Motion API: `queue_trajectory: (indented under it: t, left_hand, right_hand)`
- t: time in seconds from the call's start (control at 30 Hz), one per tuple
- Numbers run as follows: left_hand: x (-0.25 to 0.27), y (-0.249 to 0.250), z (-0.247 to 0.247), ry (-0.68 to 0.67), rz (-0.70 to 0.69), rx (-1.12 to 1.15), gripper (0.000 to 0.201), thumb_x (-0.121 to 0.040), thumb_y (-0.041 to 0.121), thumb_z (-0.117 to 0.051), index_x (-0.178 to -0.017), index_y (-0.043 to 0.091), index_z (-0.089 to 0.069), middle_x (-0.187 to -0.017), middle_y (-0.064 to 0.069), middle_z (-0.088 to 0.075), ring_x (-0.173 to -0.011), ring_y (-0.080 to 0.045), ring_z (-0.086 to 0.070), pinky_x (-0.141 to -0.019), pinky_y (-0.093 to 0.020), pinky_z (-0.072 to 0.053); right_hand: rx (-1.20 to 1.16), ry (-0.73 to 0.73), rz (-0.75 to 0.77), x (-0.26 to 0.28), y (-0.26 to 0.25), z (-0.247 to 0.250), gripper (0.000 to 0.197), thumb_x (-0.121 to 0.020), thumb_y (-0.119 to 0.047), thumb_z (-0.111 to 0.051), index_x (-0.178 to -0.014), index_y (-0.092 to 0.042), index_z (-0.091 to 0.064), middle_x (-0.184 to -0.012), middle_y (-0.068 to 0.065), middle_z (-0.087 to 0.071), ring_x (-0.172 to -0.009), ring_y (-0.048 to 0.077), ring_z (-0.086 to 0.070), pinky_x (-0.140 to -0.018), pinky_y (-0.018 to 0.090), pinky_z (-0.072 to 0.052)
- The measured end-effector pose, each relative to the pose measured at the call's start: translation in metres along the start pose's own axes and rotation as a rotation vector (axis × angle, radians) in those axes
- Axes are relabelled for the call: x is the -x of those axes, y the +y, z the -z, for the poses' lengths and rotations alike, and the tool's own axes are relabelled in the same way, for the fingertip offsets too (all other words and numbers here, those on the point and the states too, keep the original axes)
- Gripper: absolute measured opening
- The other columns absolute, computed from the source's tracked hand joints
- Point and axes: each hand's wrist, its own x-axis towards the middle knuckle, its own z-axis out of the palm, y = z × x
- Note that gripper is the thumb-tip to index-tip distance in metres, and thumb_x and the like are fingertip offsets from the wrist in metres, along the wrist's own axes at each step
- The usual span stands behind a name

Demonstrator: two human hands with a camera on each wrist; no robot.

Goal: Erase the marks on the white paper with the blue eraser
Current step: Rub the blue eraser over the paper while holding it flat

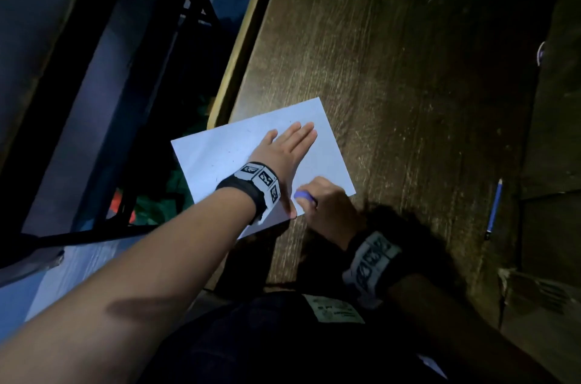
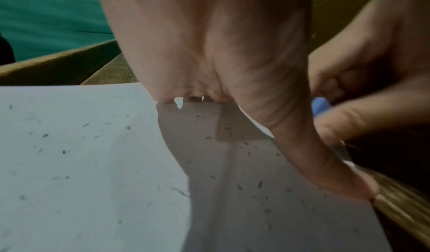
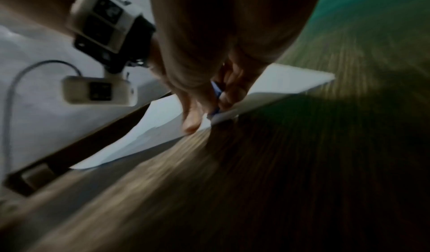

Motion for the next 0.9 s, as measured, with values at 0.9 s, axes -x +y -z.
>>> queue_trajectory:
  t: [0.9]
  left_hand:
    - [0.000,-0.002,0.002,-0.024,-0.012,0.028,0.177,-0.037,0.080,-0.087,-0.157,0.016,0.027,-0.165,0.002,0.031,-0.154,-0.019,0.023,-0.125,-0.048,0.000]
  right_hand:
    - [0.005,0.041,-0.090,-0.020,0.023,0.000,0.011,-0.086,-0.014,-0.061,-0.086,-0.008,-0.070,-0.085,0.010,-0.065,-0.079,0.030,-0.062,-0.072,0.036,-0.051]
